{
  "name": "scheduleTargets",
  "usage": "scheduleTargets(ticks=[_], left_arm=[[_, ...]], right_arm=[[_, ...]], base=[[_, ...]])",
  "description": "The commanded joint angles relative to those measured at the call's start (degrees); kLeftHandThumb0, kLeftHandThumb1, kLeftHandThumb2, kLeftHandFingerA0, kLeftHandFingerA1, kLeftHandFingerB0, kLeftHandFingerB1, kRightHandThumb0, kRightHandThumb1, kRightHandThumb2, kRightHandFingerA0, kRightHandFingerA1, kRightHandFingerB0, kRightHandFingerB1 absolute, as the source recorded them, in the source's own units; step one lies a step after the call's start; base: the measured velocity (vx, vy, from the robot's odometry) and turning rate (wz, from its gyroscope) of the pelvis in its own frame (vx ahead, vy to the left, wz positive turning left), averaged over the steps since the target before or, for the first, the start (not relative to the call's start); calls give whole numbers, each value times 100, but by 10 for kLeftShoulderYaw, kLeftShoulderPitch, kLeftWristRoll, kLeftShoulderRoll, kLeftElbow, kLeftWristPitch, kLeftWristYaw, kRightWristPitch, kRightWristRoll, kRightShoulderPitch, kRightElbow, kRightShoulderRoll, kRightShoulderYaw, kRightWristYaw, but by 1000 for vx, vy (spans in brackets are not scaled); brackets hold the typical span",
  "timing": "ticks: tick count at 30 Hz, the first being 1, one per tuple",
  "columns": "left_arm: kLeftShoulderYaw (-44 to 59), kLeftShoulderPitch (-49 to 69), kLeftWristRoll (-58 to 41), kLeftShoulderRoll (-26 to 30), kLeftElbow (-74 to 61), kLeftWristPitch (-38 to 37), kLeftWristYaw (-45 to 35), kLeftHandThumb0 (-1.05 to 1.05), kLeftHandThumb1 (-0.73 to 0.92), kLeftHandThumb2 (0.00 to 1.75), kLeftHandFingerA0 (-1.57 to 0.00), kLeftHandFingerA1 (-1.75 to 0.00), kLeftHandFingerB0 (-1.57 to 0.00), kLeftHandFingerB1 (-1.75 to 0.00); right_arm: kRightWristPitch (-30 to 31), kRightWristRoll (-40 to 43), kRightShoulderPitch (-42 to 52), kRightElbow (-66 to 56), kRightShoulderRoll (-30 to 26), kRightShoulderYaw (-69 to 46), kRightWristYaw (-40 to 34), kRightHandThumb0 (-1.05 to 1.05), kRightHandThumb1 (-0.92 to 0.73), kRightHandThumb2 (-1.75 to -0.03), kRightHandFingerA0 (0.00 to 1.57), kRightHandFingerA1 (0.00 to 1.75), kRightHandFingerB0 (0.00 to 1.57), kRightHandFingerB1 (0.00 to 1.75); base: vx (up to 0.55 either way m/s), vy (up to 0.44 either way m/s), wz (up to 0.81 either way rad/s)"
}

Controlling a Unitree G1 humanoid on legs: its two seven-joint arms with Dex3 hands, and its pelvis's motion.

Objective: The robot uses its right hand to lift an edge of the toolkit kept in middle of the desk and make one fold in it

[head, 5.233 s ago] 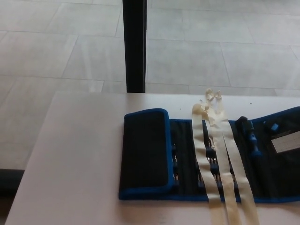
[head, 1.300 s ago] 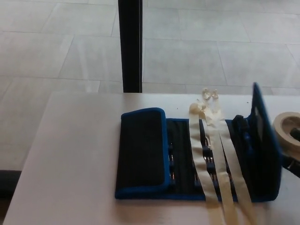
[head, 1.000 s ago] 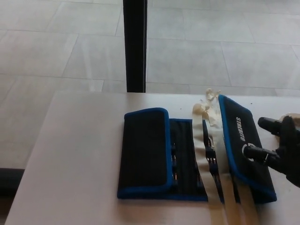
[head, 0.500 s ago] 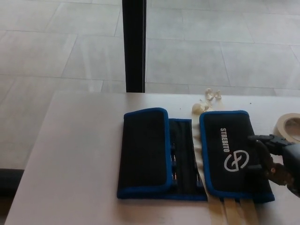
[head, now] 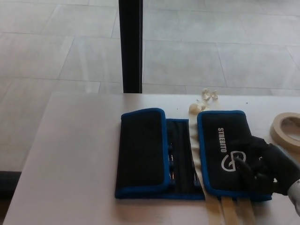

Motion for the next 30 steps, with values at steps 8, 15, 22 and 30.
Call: scheduleTargets(ticks=[8,15,22,30], left_arm=[[-11,0,14,33,6,-1,-12,-75,89,66,-48,-66,-38,-51],[-12,3,11,33,10,2,-9,-74,88,66,-49,-64,-39,-50],[-7,9,5,34,9,3,-10,-74,88,66,-47,-64,-36,-50],[-18,11,14,36,5,1,-6,-75,89,66,-54,-67,-42,-52]], right_arm=[[-113,-114,46,-43,-103,12,49,-65,-84,-65,48,53,35,38],[-126,-60,63,-76,-134,-129,82,-60,-82,-64,62,61,43,42],[-64,45,67,-38,-129,-349,90,-57,-65,-95,53,61,37,53],[-56,143,43,138,-102,-574,35,-70,-75,-63,77,49,55,41]], base=[[0,0,0],[0,0,1],[0,0,0],[0,0,0]])
